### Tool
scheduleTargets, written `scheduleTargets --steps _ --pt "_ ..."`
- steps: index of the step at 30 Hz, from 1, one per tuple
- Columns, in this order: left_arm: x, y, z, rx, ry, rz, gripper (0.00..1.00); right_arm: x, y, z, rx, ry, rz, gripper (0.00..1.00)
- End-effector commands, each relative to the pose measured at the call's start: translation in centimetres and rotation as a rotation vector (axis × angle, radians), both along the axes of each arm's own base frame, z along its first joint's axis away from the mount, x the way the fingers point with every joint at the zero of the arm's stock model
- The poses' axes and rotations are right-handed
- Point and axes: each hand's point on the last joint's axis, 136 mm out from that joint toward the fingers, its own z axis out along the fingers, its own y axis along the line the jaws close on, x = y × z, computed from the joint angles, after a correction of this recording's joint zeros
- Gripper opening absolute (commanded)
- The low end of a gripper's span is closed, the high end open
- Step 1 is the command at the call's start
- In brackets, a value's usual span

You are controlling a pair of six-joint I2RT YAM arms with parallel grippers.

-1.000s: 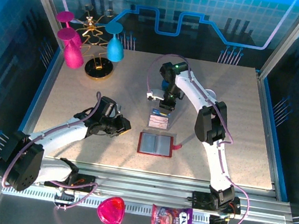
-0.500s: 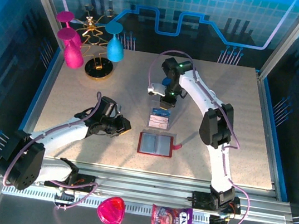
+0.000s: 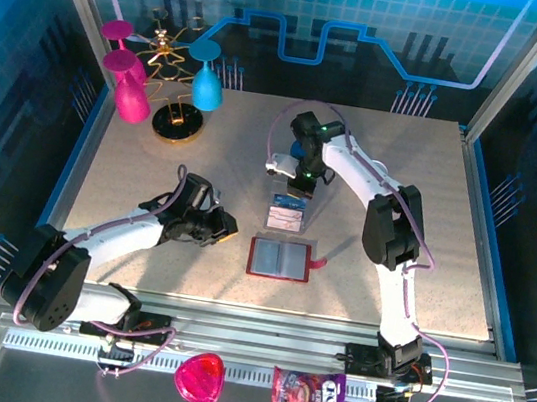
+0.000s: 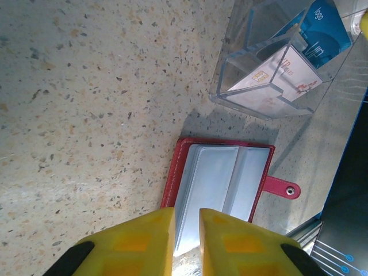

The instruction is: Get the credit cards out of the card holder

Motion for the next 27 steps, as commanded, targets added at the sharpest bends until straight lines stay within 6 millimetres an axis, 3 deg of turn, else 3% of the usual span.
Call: scheduleTargets --steps 1,15,22,27 --pt "0.1 -0.4 0.0 -0.031 0.015 -0.006 0.18 0.0 0.6 0.0 0.007 -0.027 -0.006 0.0" --pt "0.2 -0.7 -0.1 -0.041 0.02 -0.015 0.18 -1.4 0.6 -0.5 0.003 0.023 0.009 0.0" --pt "0.0 -1.2 -0.4 -0.049 0.032 -0.038 0.18 -0.2 0.4 2.4 0.033 -0.09 -0.05 0.0" --pt "-0.1 -2.0 -0.8 -0.052 0.043 -0.064 0.18 -0.7 0.6 4.3 0.083 -0.114 -0.112 0.0"
